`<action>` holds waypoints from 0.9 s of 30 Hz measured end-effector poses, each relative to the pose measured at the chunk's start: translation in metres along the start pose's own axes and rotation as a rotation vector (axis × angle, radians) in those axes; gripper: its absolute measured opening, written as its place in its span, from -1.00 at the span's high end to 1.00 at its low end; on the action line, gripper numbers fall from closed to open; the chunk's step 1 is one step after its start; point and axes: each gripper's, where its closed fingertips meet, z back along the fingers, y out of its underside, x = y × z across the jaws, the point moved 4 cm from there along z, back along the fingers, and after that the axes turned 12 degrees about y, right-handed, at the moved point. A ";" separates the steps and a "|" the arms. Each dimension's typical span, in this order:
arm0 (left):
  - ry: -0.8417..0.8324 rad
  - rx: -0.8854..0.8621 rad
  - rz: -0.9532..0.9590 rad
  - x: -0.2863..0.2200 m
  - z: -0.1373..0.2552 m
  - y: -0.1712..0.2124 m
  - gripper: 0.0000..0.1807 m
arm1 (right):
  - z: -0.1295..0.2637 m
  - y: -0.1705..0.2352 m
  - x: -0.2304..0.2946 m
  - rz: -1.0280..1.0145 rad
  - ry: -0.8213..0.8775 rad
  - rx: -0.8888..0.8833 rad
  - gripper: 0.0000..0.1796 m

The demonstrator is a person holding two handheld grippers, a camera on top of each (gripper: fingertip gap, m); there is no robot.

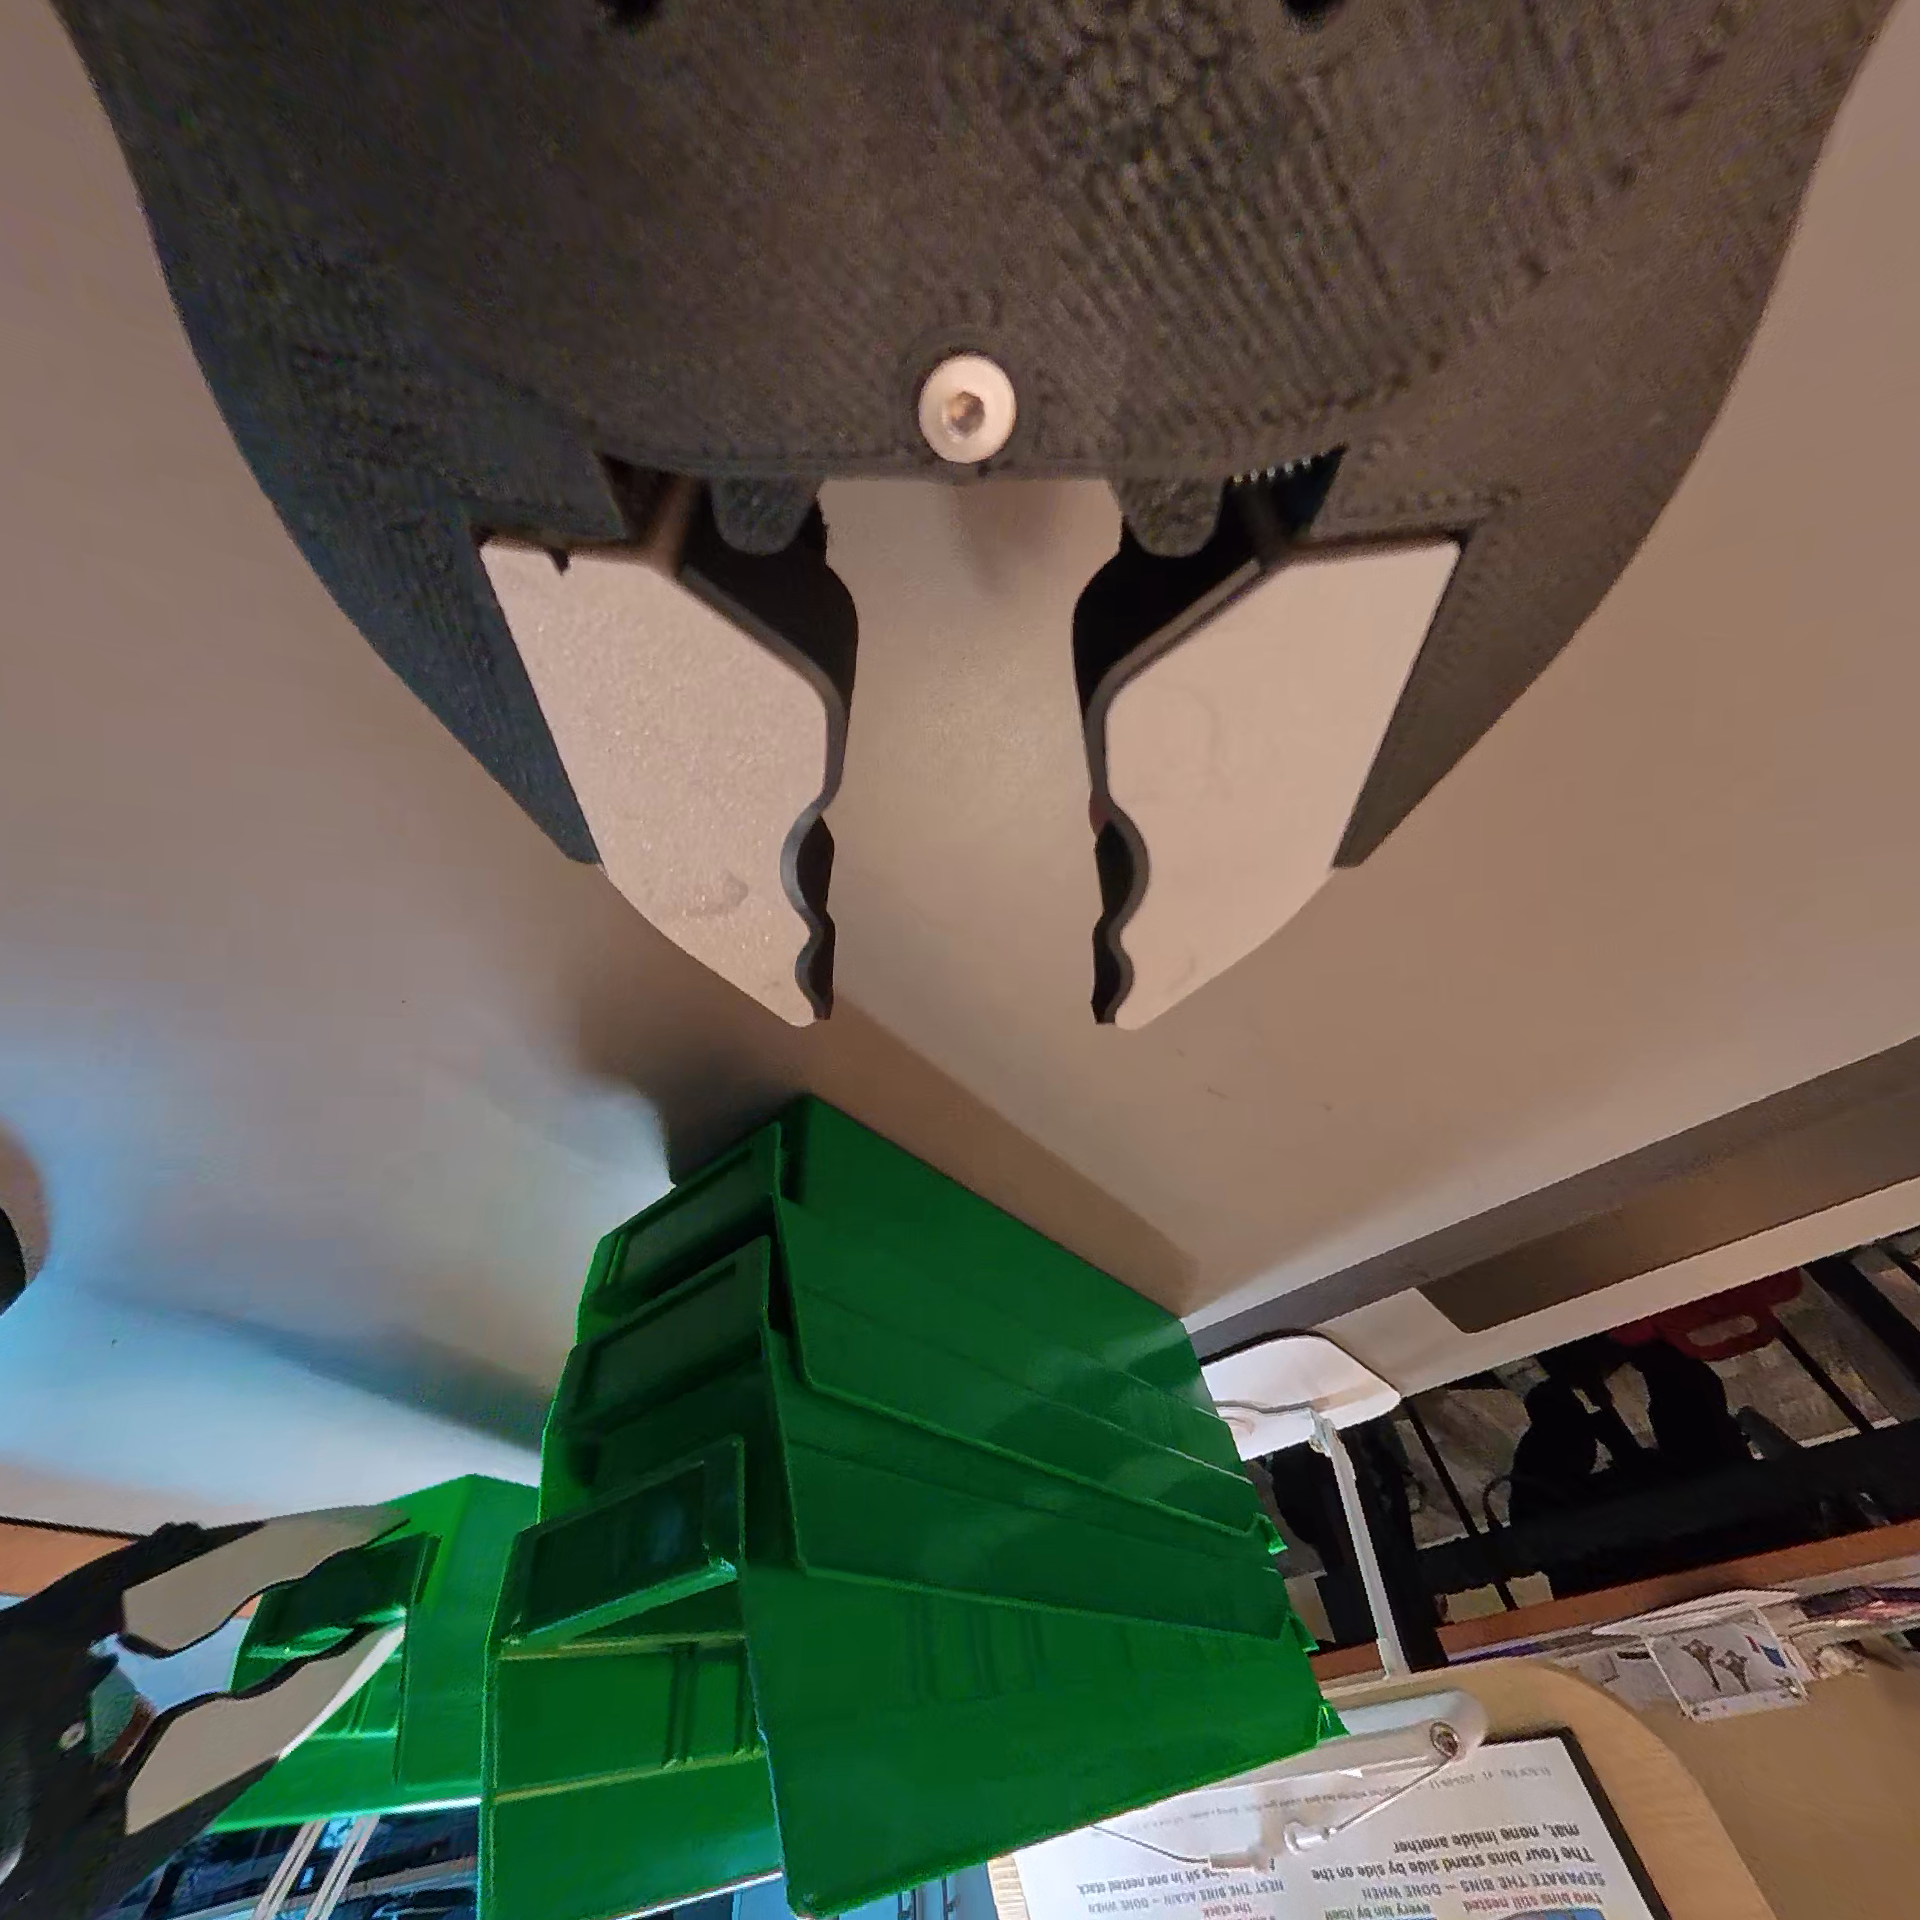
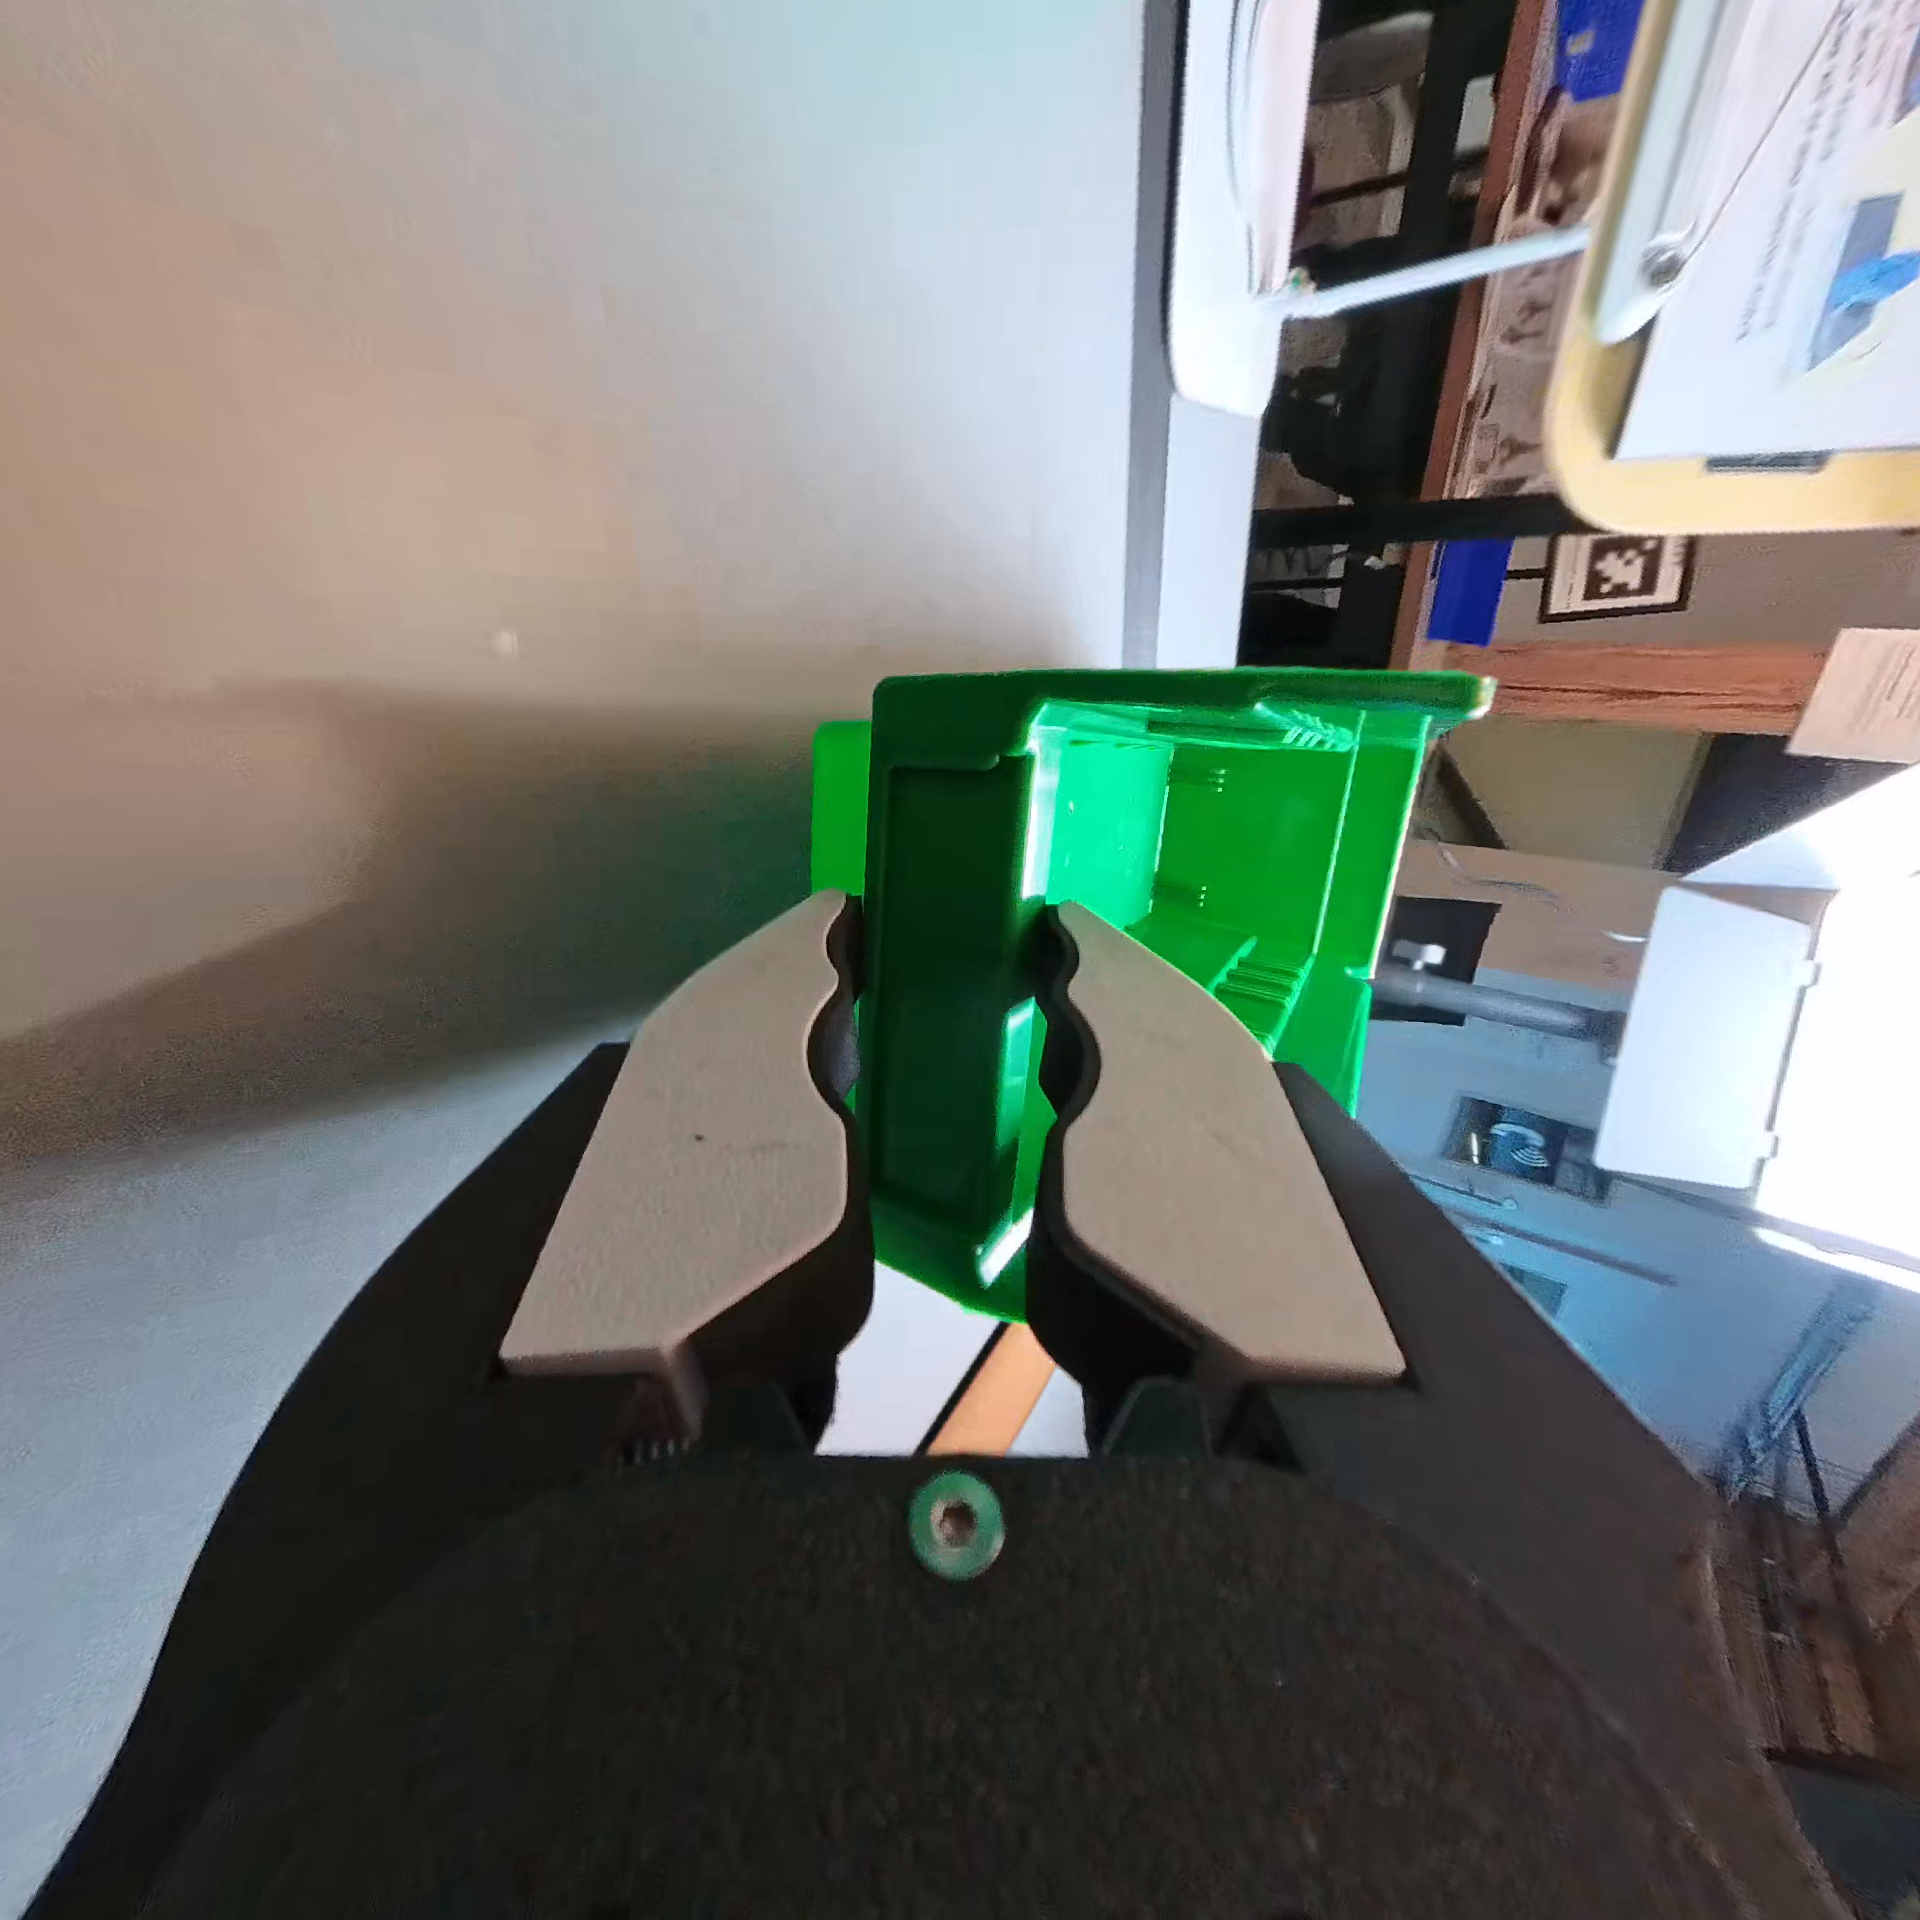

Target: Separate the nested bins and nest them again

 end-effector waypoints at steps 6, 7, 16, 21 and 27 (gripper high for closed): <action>0.000 -0.001 0.003 0.000 0.000 0.000 0.47 | -0.011 0.030 0.023 0.051 -0.005 -0.031 0.64; 0.001 0.003 0.004 0.000 0.000 0.000 0.47 | -0.011 0.035 0.027 0.080 -0.004 -0.026 0.65; 0.003 0.006 0.006 0.000 -0.001 0.001 0.47 | -0.002 0.042 0.028 0.030 -0.018 -0.046 0.48; 0.007 0.012 0.007 0.000 -0.002 0.002 0.47 | 0.042 0.000 -0.033 -0.243 0.012 -0.157 0.44; 0.003 0.014 -0.005 -0.001 -0.002 0.001 0.47 | 0.100 -0.116 -0.090 -0.283 -0.026 -0.389 0.46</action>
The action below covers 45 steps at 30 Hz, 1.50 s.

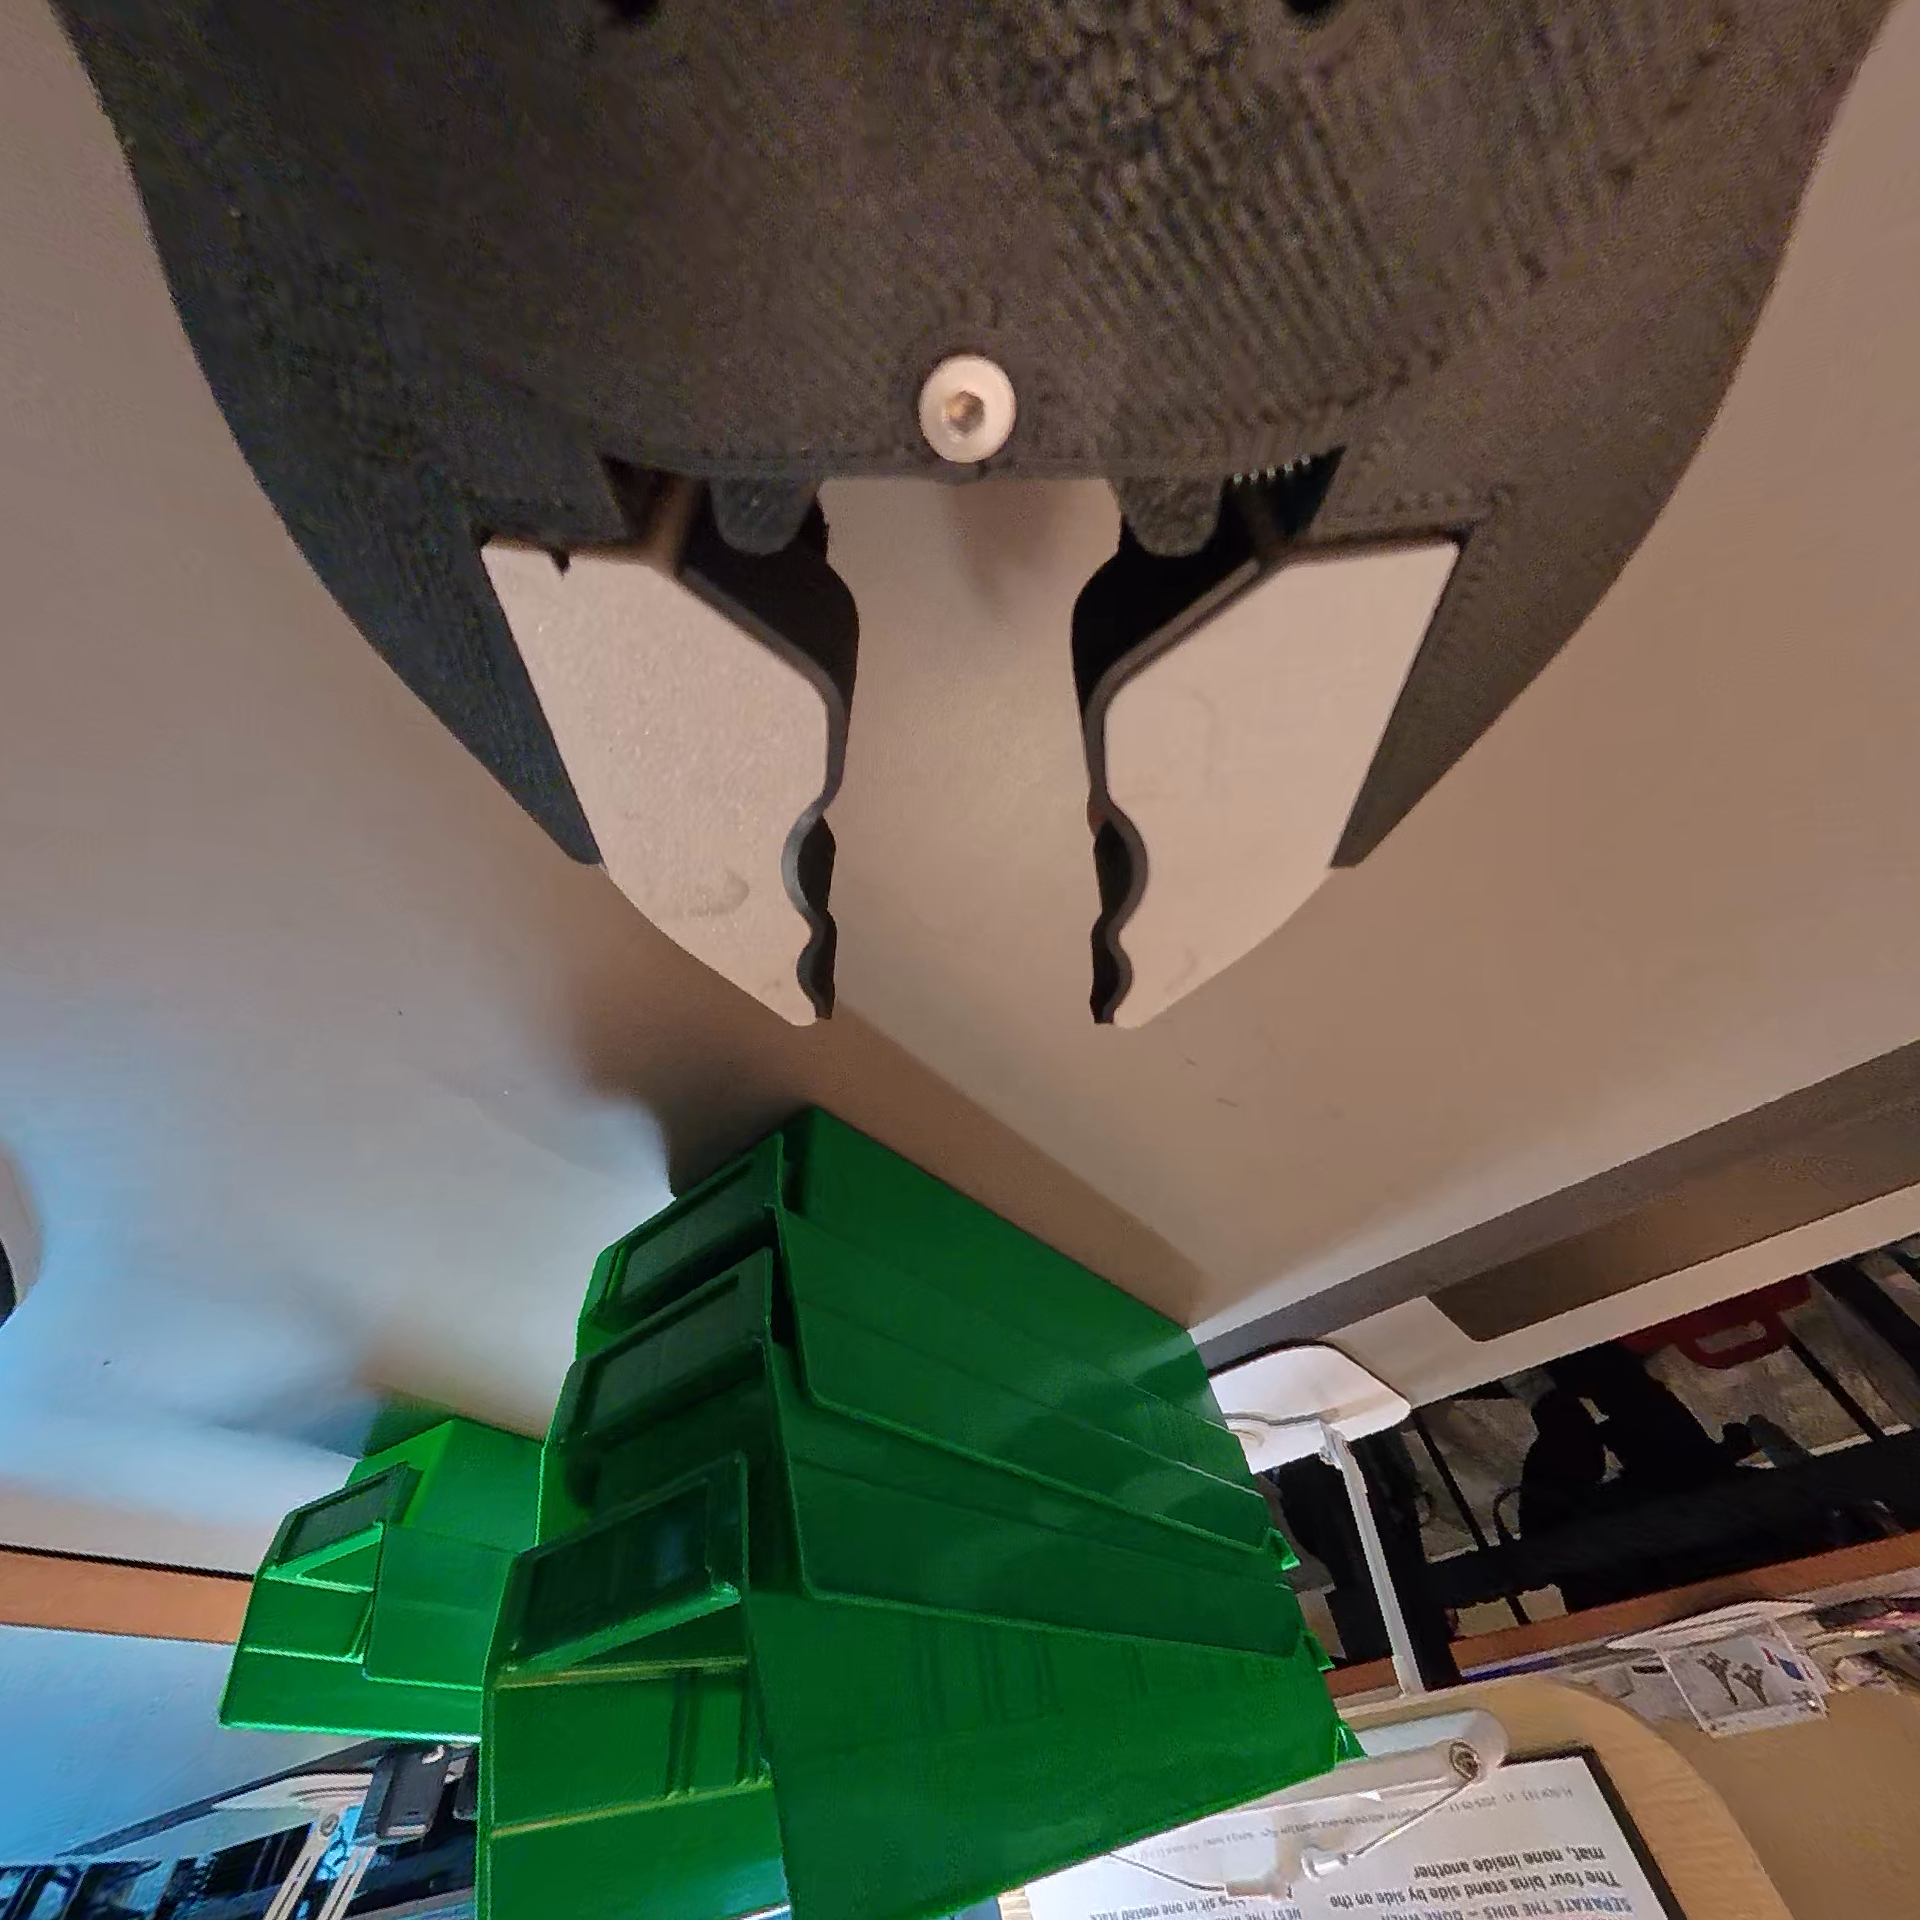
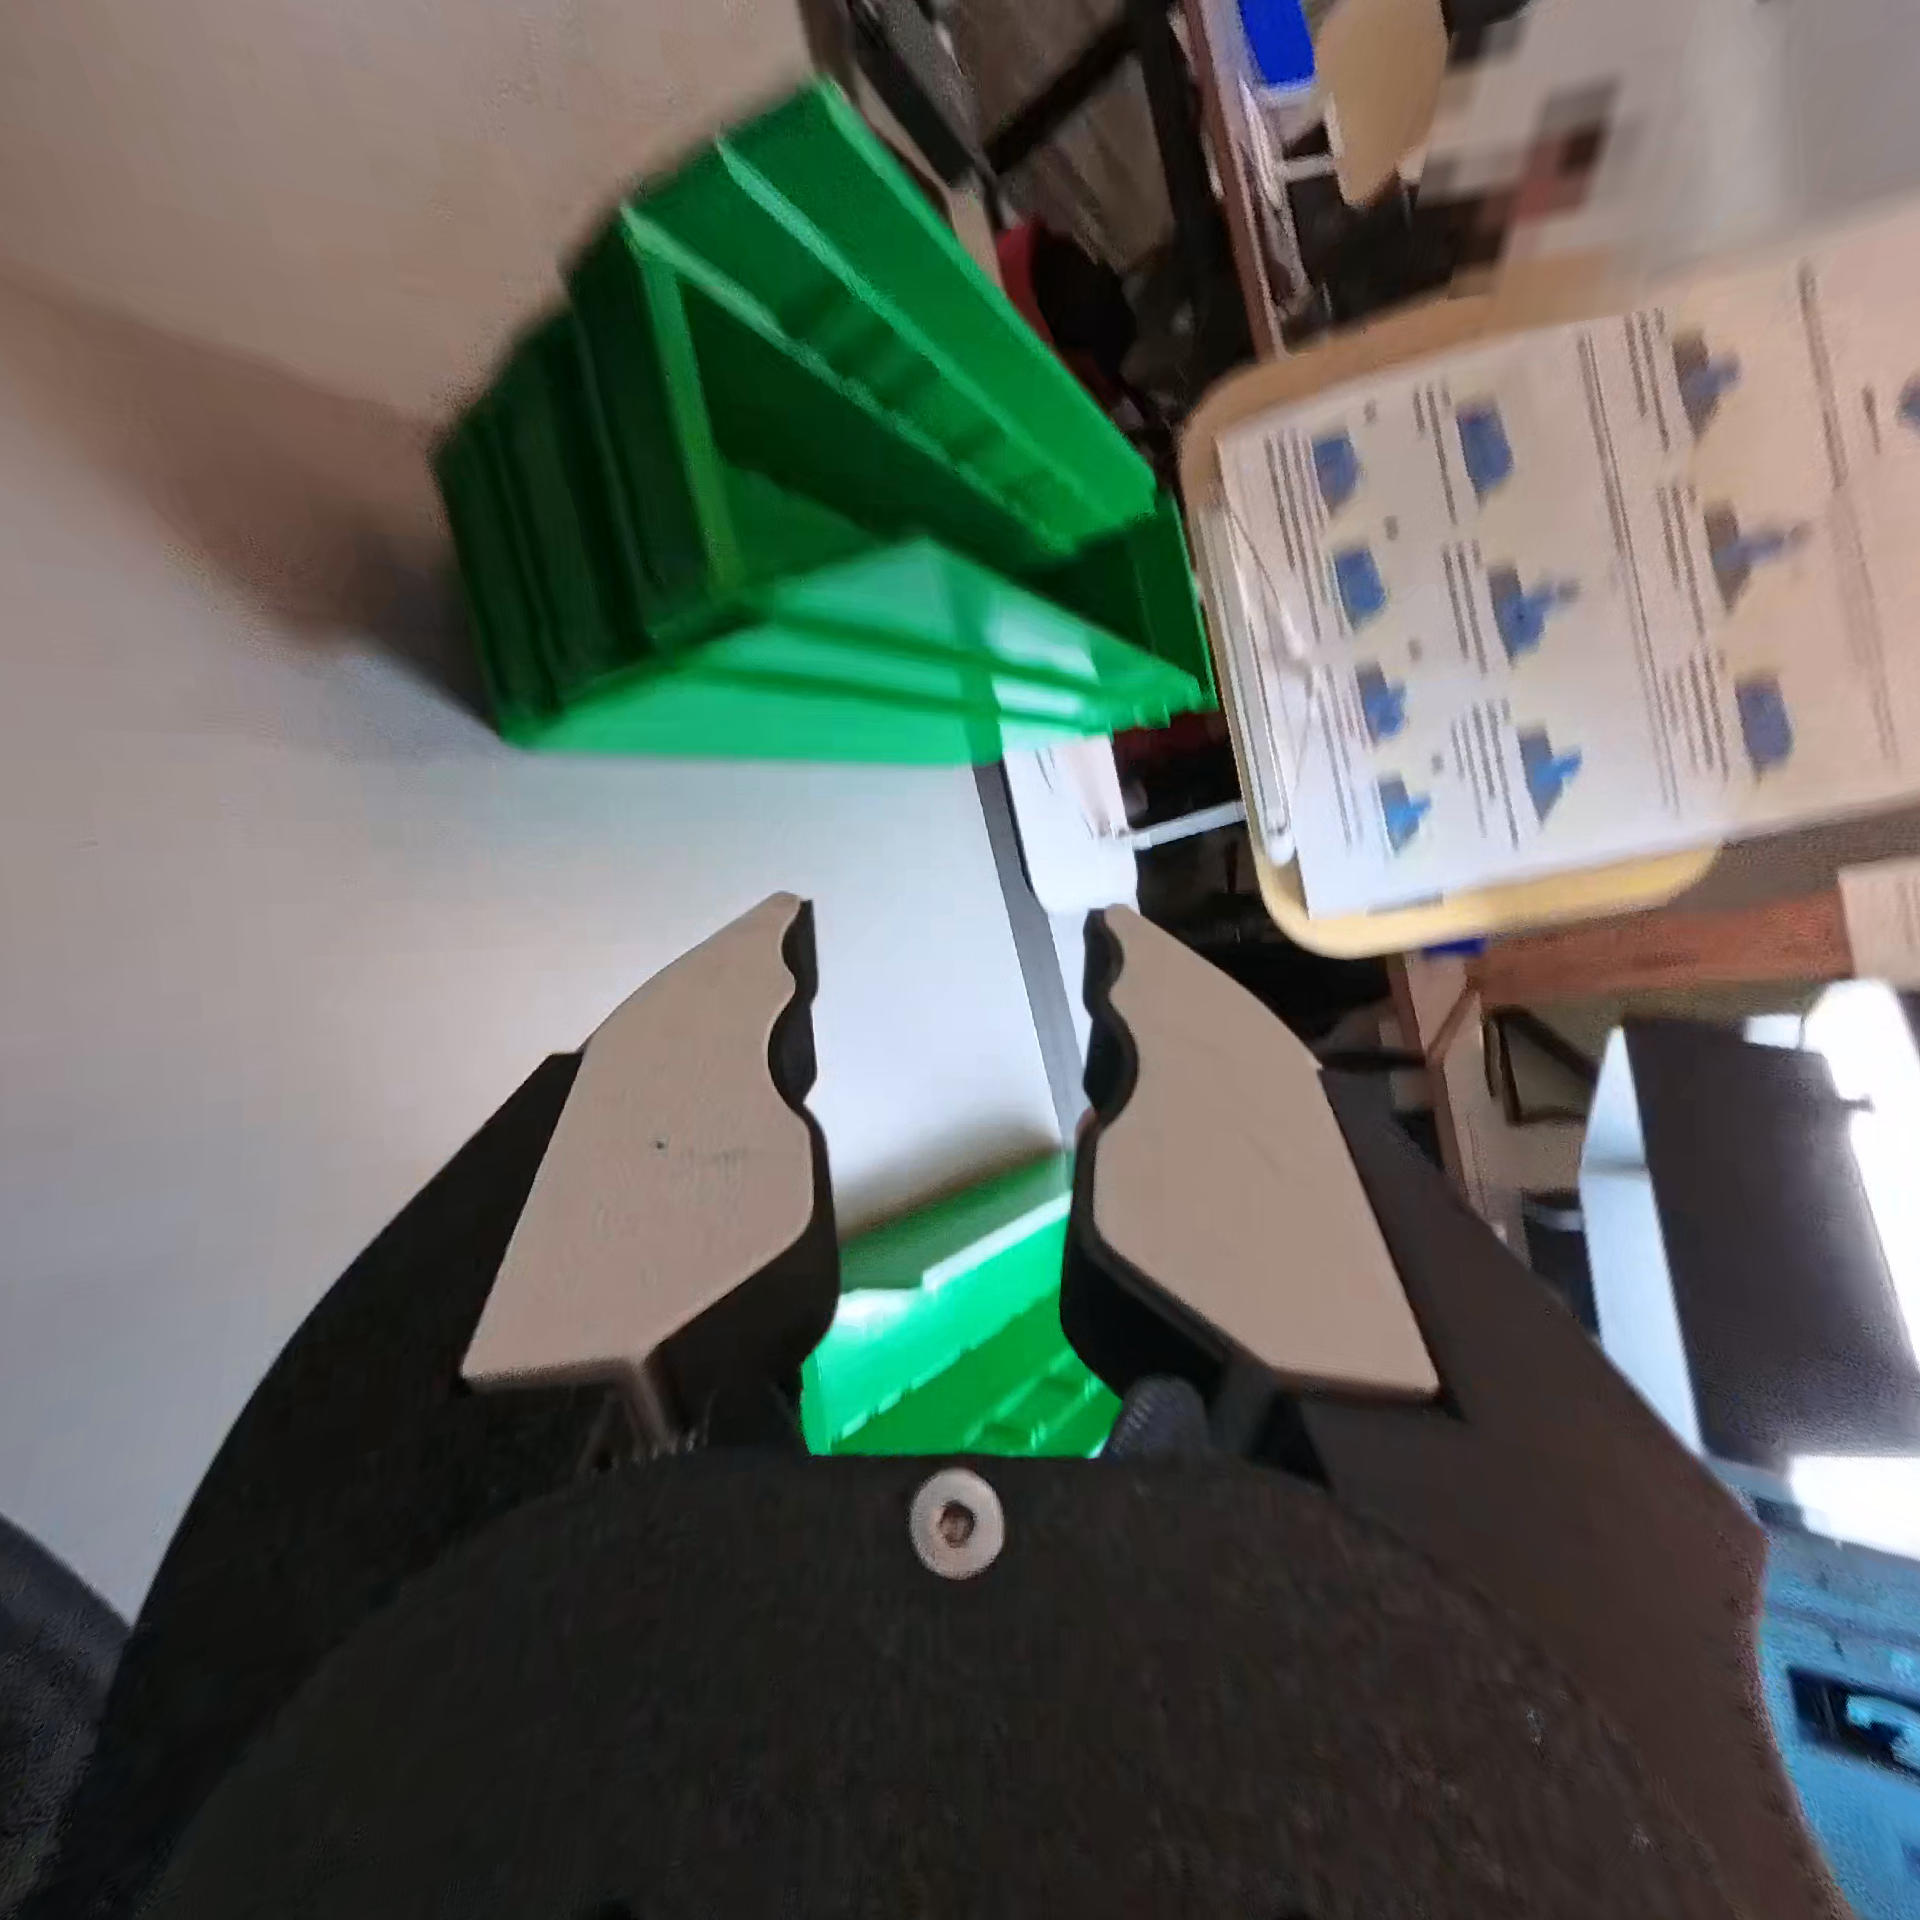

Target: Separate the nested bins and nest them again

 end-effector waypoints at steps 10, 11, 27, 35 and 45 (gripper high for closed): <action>0.002 -0.025 -0.020 -0.002 0.004 -0.003 0.47 | -0.097 -0.088 0.085 0.229 -0.152 0.077 0.47; 0.003 -0.027 -0.024 -0.003 0.004 -0.004 0.47 | -0.105 -0.088 0.088 0.229 -0.147 0.098 0.48; 0.008 -0.022 -0.042 -0.005 0.004 -0.003 0.47 | -0.124 -0.079 0.098 0.242 -0.198 0.184 0.57; 0.009 -0.025 -0.043 -0.006 0.004 -0.004 0.47 | -0.126 -0.078 0.102 0.305 -0.197 0.172 0.64; 0.010 -0.022 -0.042 -0.006 0.004 -0.003 0.47 | -0.120 -0.091 0.073 0.305 -0.115 0.138 0.65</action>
